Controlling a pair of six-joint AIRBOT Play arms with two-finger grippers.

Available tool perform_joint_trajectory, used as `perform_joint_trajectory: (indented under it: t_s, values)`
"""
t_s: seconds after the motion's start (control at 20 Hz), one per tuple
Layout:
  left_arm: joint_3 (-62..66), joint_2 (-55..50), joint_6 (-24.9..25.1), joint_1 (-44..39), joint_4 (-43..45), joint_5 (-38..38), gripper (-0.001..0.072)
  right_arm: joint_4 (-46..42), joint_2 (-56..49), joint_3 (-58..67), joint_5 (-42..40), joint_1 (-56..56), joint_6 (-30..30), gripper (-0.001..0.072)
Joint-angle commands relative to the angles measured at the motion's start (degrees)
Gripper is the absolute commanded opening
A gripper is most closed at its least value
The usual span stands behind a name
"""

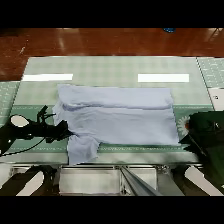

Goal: Fold the shirts.

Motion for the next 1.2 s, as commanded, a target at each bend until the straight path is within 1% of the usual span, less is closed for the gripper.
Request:
perform_joint_trajectory:
  t_s: [0.0,0.1,0.25,0.45,0.55,0.6,0.7,0.8,0.95,1.0,1.05,1.15]
  values:
    - [0.0,0.0,0.4,0.0,-0.1,0.0,0.0017,2.8,-2.9,-0.1,-0.7,0.0,-1.0,0.0413]
    - [0.0,0.0,0.4,0.0,-0.2,0.0,0.0017,4.2,-4.2,-0.1,-2.5,0.0,-1.8,0.0413]
    - [0.0,0.0,0.4,0.0,-0.3,0.0,0.0017,8.7,-5.8,-0.1,-4.5,0.0,-3.8,0.0413]
    - [0.0,0.0,0.4,0.0,-0.3,0.1,0.0017,10.0,-7.3,-0.1,-7.4,0.4,-5.0,0.0412]
    - [0.0,0.0,0.4,0.0,-0.3,0.0,0.0017,10.3,-7.3,-0.1,-9.1,3.8,-5.1,0.0411]
    - [0.0,0.0,0.4,0.0,-0.3,0.0,0.0017,11.2,-7.3,-0.1,-9.7,5.9,-5.6,0.0363]
    - [0.3,0.0,0.4,0.0,-0.3,0.0,0.0017,14.8,-7.3,0.4,-9.5,9.2,-9.2,0.0026]
    - [3.0,0.0,1.8,0.0,-0.3,-1.3,0.0017,18.4,-7.3,2.7,-6.8,9.9,-11.5,0.0023]
    - [11.9,0.0,2.2,0.1,-0.3,-1.8,0.0017,19.1,-7.2,9.7,-3.0,9.9,-11.5,0.0023]
    - [15.1,0.0,2.4,0.1,-0.2,-2.1,0.0017,19.9,-7.2,12.2,-2.4,9.9,-11.1,0.0023]
    - [18.3,-0.4,3.9,0.1,-0.1,-2.9,0.0017,21.4,-7.2,14.3,-2.3,10.0,-11.1,0.0023]
    - [24.4,-2.7,4.5,0.0,2.2,-3.5,0.0017,25.0,-7.2,17.8,-2.8,10.0,-11.4,0.0023]
